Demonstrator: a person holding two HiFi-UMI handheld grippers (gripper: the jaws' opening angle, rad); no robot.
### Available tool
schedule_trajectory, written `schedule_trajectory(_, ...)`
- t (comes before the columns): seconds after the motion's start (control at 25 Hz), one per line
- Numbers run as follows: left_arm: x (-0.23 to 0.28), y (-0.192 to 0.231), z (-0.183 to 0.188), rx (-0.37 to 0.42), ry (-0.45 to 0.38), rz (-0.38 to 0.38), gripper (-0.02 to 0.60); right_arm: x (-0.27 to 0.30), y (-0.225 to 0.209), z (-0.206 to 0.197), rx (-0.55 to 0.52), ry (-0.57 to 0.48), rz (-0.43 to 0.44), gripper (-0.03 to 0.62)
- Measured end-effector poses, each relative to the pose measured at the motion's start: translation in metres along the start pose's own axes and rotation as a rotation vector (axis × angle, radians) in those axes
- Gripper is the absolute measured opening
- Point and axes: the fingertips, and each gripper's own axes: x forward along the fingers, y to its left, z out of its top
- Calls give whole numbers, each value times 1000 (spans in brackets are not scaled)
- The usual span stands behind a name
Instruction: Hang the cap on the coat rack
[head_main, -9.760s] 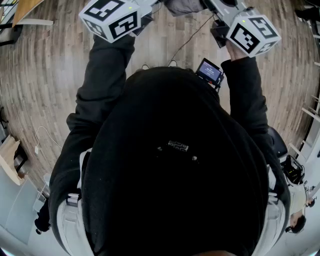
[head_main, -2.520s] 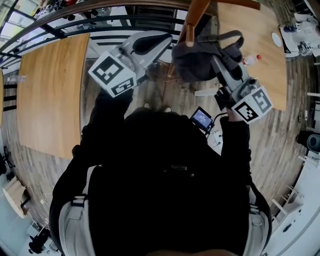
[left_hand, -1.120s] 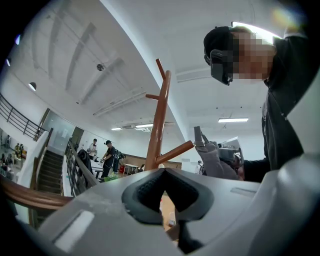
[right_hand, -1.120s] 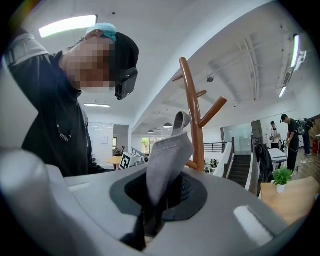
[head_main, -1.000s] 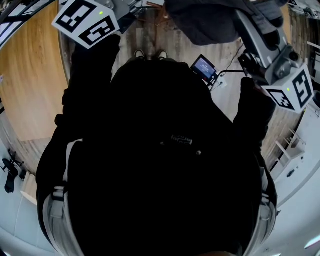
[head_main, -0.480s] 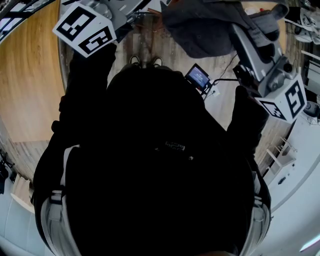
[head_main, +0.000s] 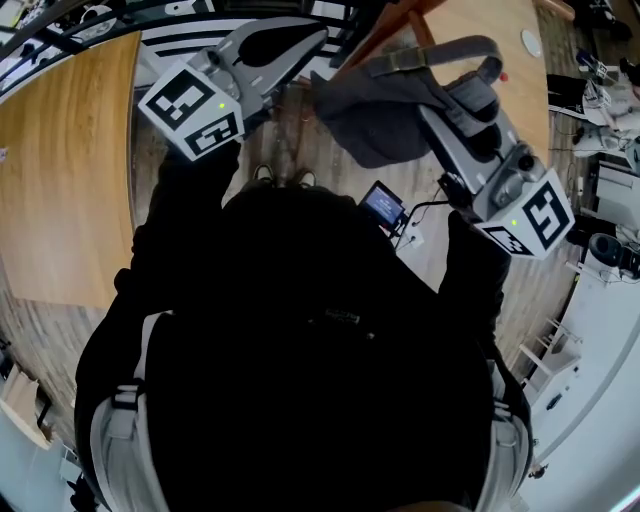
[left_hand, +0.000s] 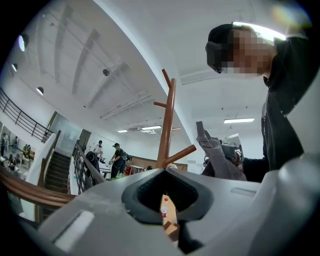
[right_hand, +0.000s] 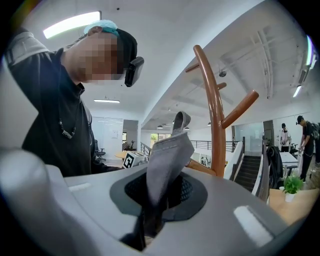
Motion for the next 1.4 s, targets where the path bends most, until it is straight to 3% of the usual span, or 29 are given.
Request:
schedule_trajectory(0.84,37,-25,58,128,-44,-31,3,-4,-13,-26,85,14,11,48)
schedule_trajectory(1.4,45,-41,57,152,-39,-58,3,1,-22,-37,112,29,19,48)
